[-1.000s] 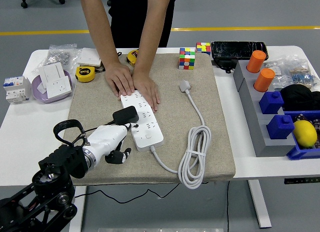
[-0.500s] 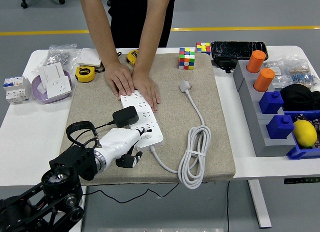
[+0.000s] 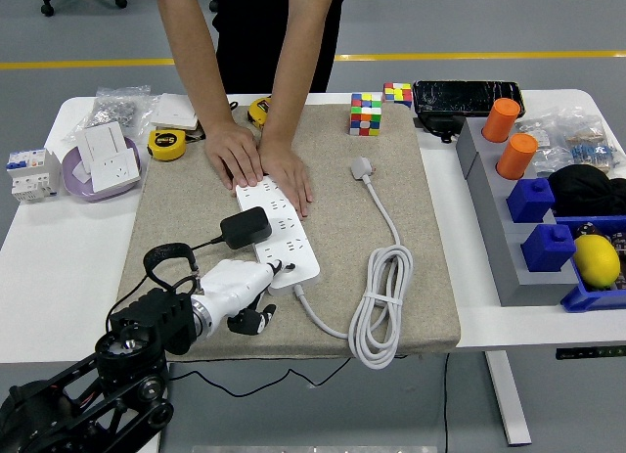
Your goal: Pick up the plug,place it near the board,insert it into the board,press the button
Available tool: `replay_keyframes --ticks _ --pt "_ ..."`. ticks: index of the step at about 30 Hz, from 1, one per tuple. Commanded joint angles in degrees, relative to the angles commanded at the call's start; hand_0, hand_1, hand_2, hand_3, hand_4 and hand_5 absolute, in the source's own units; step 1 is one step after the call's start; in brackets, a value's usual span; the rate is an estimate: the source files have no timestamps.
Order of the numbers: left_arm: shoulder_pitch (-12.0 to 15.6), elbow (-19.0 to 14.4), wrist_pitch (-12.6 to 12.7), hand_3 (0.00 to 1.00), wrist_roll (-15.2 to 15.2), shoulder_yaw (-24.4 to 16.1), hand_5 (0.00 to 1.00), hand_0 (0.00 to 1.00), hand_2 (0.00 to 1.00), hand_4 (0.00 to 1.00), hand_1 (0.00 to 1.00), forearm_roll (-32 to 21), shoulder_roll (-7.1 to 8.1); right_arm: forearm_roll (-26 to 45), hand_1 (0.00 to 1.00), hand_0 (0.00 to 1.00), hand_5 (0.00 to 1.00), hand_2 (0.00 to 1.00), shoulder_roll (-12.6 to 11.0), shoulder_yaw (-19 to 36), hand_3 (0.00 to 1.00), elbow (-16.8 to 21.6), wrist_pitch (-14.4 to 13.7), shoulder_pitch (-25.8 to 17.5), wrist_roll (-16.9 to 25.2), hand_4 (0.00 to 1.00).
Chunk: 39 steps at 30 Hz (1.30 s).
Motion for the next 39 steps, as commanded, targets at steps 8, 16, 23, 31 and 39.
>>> replay_keyframes --ticks 8,16,23,31,39 --pt "0.13 1.87 0.06 0.934 -0.23 0.06 0.066 0.161 0.170 0.471 0.049 0.64 -0.22 0.26 0.724 0.871 0.668 0.717 0.05 -0.19 0.707 0.00 -0.04 0.01 0.09 0.998" --pt "0.51 1.46 3.26 0.810 -2.46 -0.12 0.208 0.260 0.324 0.709 0.204 1.94 -0.17 -0.04 0.724 0.871 0.668 0.717 0.13 0.19 0.706 0.00 -0.01 -0.10 -0.02 0.998" --pt "2.17 2.92 12.63 0.676 -11.55 -2.26 0.371 0.614 0.580 0.872 0.612 -1.87 -1.19 0.46 0.724 0.870 0.668 0.717 0.28 -0.11 0.706 0.00 -0.08 -0.03 0.09 0.998" --pt "7.21 3.38 22.79 0.859 -24.90 -7.22 0.497 0.883 0.909 0.977 0.937 -16.55 -3.02 -0.06 0.724 0.870 0.667 0.716 0.50 0.57 0.706 0.00 -0.04 -0.54 -0.11 0.998" --pt "10.24 9.14 23.79 0.985 -27.24 -7.79 0.498 0.998 0.986 0.980 0.998 -35.12 -4.27 0.92 0.724 0.870 0.669 0.717 0.61 -0.60 0.706 0.00 -0.13 -0.06 0.10 0.998"
